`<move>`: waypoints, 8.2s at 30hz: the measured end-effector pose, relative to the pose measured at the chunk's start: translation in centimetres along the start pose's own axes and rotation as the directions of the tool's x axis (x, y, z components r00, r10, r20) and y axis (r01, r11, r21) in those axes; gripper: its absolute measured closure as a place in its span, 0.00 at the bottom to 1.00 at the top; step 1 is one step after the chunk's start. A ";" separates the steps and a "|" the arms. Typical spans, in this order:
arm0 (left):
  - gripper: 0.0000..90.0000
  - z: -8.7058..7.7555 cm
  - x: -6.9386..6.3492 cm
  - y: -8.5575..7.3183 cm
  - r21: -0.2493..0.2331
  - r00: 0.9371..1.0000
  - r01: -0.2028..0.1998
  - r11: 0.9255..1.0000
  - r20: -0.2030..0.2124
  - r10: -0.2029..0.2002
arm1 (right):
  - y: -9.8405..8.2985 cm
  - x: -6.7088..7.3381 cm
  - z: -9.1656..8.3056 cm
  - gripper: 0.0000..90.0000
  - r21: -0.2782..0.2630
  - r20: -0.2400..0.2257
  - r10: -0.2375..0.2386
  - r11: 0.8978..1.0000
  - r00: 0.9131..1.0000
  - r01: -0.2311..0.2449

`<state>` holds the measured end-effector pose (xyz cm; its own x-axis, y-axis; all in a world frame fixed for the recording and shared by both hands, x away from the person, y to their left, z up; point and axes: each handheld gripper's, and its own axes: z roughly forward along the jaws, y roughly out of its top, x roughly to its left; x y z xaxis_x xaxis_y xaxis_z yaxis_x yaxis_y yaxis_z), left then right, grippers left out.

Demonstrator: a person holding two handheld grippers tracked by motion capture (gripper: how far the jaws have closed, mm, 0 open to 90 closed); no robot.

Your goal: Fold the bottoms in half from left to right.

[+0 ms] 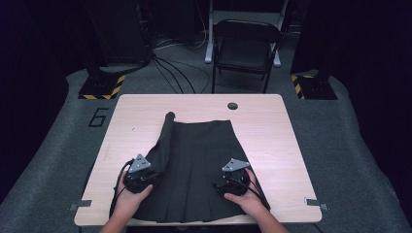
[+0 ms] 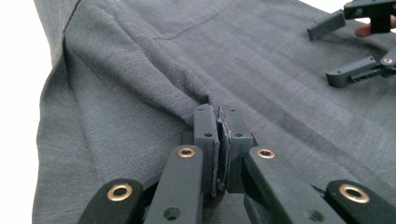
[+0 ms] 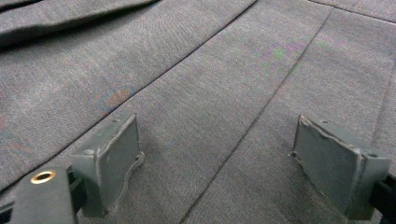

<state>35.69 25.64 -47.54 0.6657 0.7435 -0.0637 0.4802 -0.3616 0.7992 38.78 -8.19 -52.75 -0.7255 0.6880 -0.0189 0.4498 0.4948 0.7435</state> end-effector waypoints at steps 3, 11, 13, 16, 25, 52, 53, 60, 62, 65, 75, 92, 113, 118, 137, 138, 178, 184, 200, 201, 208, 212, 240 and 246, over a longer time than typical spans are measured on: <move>0.96 0.5 -0.5 0.0 0.014 1.000 -0.015 1.000 0.015 0.015 | 0.0 0.0 0.0 0.15 0.000 0.000 0.000 1.000 1.000 0.000; 0.96 2.1 -2.1 -0.3 0.061 0.997 -0.055 0.997 0.053 0.051 | 0.0 0.0 0.0 0.15 0.001 0.000 0.000 1.000 1.000 0.000; 0.96 2.3 -2.4 -0.4 0.068 0.997 -0.061 0.996 0.058 0.057 | 0.0 0.0 0.0 0.15 0.000 0.000 0.000 1.000 1.000 0.000; 0.96 2.7 -2.8 -0.4 0.083 0.995 -0.073 0.994 0.069 0.067 | 0.0 0.0 0.0 0.15 0.000 0.000 0.000 1.000 1.000 0.000; 0.96 3.2 -3.1 -0.5 0.072 0.995 -0.054 0.996 0.082 0.048 | 0.0 0.0 0.0 0.15 0.001 0.000 0.001 1.000 1.000 -0.001; 0.59 -0.2 -3.6 0.6 -0.005 0.995 0.003 1.000 0.101 -0.003 | 0.0 0.0 0.0 0.16 -0.004 -0.001 0.005 1.000 1.000 -0.005; 0.57 -0.5 -3.5 0.6 -0.011 0.996 0.001 1.000 0.093 0.000 | 0.0 0.0 0.0 0.16 -0.003 0.000 0.003 1.000 1.000 -0.003; 0.47 -3.1 -2.7 0.4 -0.059 0.998 0.045 0.997 0.036 -0.043 | 0.4 -0.1 -0.3 0.24 0.032 -0.011 0.015 0.999 1.000 -0.015; 0.45 -3.5 -2.4 0.1 -0.057 0.999 0.038 0.998 0.023 -0.037 | 0.8 -0.2 -0.5 0.31 0.052 -0.030 0.013 0.999 0.999 -0.012; 0.45 -4.0 -2.3 -0.5 -0.051 0.998 0.057 0.997 0.033 -0.055 | 1.4 -0.1 -0.9 0.33 0.049 -0.013 0.009 0.999 1.000 -0.009; 0.45 -3.7 -4.0 -2.0 -0.021 0.997 0.053 0.998 0.064 -0.052 | 5.4 0.0 -1.0 0.39 0.029 -0.024 0.039 0.999 0.999 -0.038; 0.49 -1.2 -6.7 -3.5 0.040 0.996 0.011 0.999 0.089 -0.014 | 10.1 1.1 2.8 0.47 -0.004 -0.062 0.062 0.998 0.996 -0.063; 0.73 0.0 -6.6 -4.6 0.082 0.995 -0.005 0.997 0.097 -0.003 | 11.5 2.2 7.1 0.43 0.002 -0.065 0.083 0.997 0.994 -0.083; 0.85 0.4 -6.5 -4.8 0.099 0.995 -0.007 0.995 0.101 -0.003 | 11.7 2.8 8.0 0.41 0.030 -0.066 0.081 0.996 0.995 -0.079; 0.96 0.4 -6.2 -4.7 0.103 0.994 0.012 0.995 0.109 -0.023 | 10.3 2.9 9.8 0.38 0.053 -0.027 0.098 0.994 0.995 -0.096; 0.97 0.4 -6.2 -4.7 0.103 0.994 0.013 0.995 0.110 -0.025 | 10.2 3.0 9.7 0.39 0.054 -0.028 0.086 0.995 0.996 -0.084; 0.98 -2.2 -6.4 0.3 -0.080 0.974 0.041 0.996 0.225 -0.022 | 13.8 0.9 4.1 0.92 -0.114 -0.096 0.040 0.992 0.995 -0.051; 0.98 -1.7 -7.2 1.7 -0.104 0.972 0.023 0.994 0.236 0.002 | 14.5 0.1 2.6 0.92 -0.144 -0.082 0.030 0.989 0.996 -0.042; 0.98 0.7 -10.6 5.6 -0.103 0.953 -0.087 0.991 0.282 0.113 | 14.2 -2.5 -1.1 0.93 -0.176 -0.034 0.019 0.984 0.999 -0.025; 0.98 0.9 -10.8 5.7 -0.102 0.952 -0.081 0.992 0.287 0.107 | 14.1 -2.7 -1.4 0.93 -0.173 -0.032 0.017 0.985 0.999 -0.022; 0.98 2.5 -11.6 6.5 -0.100 0.946 -0.071 0.992 0.309 0.099 | 13.5 -3.9 -2.1 0.93 -0.164 -0.011 0.040 0.986 0.999 -0.041; 0.98 3.5 -11.9 6.9 -0.090 0.942 -0.090 0.992 0.316 0.114 | 13.1 -4.7 -2.2 0.93 -0.155 0.006 0.028 0.988 1.000 -0.027; 0.90 9.9 -12.9 4.2 0.018 0.942 -0.058 0.998 0.332 0.049 | 6.9 -7.7 2.0 0.93 0.026 0.069 0.131 0.991 0.989 -0.133; 0.67 8.7 -12.7 4.2 0.012 0.944 -0.058 0.998 0.326 0.051 | 6.9 -7.6 2.1 0.91 0.020 0.074 0.125 0.992 0.989 -0.127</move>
<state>34.23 9.78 -48.56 0.8389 0.5003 -0.2142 0.4477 -0.4107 0.7942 48.51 -8.91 -48.92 -0.6230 0.7819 0.0243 0.5486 0.4145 0.7261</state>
